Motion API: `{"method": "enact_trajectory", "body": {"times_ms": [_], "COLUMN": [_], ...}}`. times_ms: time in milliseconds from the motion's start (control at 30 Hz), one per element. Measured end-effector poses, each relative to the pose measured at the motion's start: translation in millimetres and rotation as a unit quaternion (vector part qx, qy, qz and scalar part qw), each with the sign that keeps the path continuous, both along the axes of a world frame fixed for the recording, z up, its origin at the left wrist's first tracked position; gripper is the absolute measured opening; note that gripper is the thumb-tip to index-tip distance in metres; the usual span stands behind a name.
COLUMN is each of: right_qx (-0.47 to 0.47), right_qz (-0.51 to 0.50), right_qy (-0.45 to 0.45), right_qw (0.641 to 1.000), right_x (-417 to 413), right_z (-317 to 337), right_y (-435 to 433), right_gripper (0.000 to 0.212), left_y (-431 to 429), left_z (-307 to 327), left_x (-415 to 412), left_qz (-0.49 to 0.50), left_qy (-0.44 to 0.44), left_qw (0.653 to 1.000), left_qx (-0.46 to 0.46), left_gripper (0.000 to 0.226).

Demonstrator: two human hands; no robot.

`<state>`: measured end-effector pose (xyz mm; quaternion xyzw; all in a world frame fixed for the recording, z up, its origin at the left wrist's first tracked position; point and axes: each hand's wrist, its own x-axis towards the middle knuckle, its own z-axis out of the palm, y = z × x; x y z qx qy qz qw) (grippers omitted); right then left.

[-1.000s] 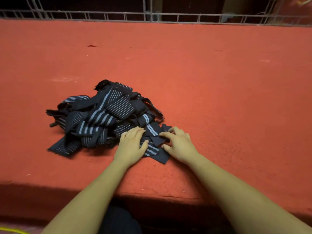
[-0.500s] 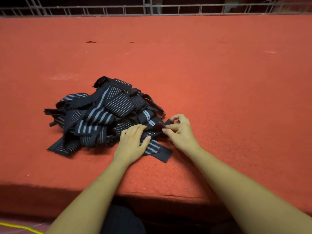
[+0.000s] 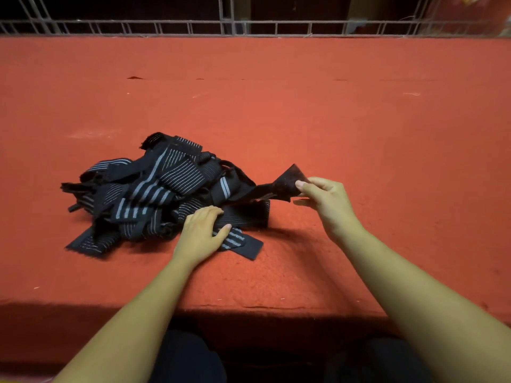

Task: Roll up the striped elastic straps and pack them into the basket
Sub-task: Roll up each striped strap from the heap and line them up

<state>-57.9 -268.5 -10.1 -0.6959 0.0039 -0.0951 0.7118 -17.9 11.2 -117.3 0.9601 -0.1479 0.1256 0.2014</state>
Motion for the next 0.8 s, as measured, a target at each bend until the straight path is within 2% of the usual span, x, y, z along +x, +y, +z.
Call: {"method": "enact_trajectory", "body": {"times_ms": [133, 267, 300, 367, 433, 467, 533, 600, 800], "right_qx": [0.027, -0.002, 0.010, 0.067, 0.099, 0.080, -0.018, -0.096, -0.015], "right_qz": [0.018, 0.076, 0.096, 0.110, 0.061, 0.018, -0.055, -0.079, 0.014], "right_qy": [-0.007, 0.001, 0.001, -0.001, 0.001, 0.003, 0.000, -0.010, 0.047], "right_qw": [0.999, 0.997, 0.995, 0.992, 0.993, 0.997, 0.998, 0.992, 0.999], "right_x": [-12.8, -23.4, -24.7, -24.6, -23.2, -22.4, -21.8, -21.3, -27.1], "right_z": [12.0, 27.2, 34.2, 50.5, 69.1, 77.3, 87.1, 89.5, 88.6], "right_y": [-12.8, -15.6, -16.1, -17.2, -20.8, -23.9, -31.7, -37.3, -39.2], "right_gripper": [0.018, 0.012, 0.009, 0.008, 0.009, 0.012, 0.015, 0.015, 0.042], "left_y": [-4.8, -33.3, -43.9, -59.0, -68.9, -73.5, -85.2, -98.4, -120.1], "left_z": [7.9, 43.1, 55.8, 78.0, 96.5, 106.1, 127.0, 146.2, 166.2], "left_x": [-4.3, -5.5, -4.5, -1.3, -3.4, -5.5, -11.8, -19.1, -24.5], "left_qz": [0.013, -0.055, -0.084, -0.129, -0.138, -0.144, -0.170, -0.191, -0.142], "left_qy": [0.011, -0.064, -0.056, 0.004, 0.064, 0.074, 0.077, 0.082, 0.104], "left_qw": [0.997, 0.986, 0.983, 0.970, 0.946, 0.934, 0.920, 0.913, 0.911], "left_qx": [-0.081, -0.143, -0.154, -0.206, -0.286, -0.319, -0.346, -0.352, -0.373], "left_gripper": [0.072, 0.080, 0.075, 0.049, 0.026, 0.025, 0.024, 0.020, 0.023]}}
